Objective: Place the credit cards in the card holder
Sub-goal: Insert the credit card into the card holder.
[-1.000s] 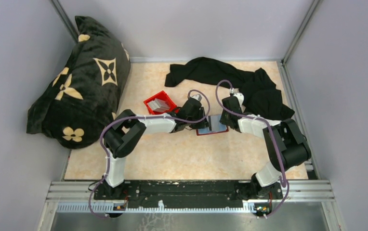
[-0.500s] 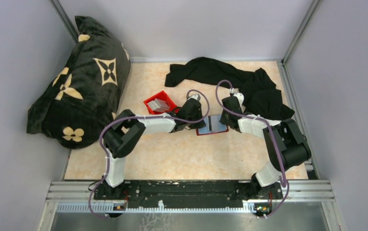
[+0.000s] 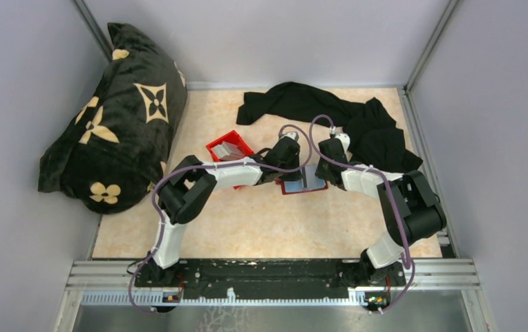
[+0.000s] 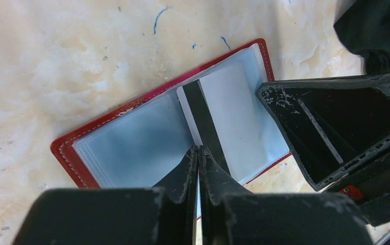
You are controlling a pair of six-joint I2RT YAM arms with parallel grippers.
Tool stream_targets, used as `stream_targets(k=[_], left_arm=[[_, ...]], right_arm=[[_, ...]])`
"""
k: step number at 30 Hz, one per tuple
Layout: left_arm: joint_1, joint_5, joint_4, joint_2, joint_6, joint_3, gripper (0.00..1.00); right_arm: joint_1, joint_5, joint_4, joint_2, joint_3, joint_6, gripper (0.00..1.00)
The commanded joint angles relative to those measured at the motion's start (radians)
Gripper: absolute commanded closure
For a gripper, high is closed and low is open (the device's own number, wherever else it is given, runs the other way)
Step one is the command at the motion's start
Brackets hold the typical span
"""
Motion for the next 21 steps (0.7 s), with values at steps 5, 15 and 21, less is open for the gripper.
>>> stream_targets(k=[5, 15, 21], left_arm=[[-0.029, -0.072, -0.057, 0.003, 0.036, 0.014, 0.95], [-0.037, -0.043, 0.042, -0.004, 0.025, -0.001, 0.97], [-0.043, -0.051, 0.044, -0.004, 0.023, 0.005, 0.98]], right_arm=[[0.005, -0.039, -0.025, 0.050, -0.026, 0.001, 0.87], [0.005, -0.045, -0.019, 0.049, -0.032, 0.004, 0.87], [0.005, -0.044, -0.016, 0.033, -0.037, 0.005, 0.87]])
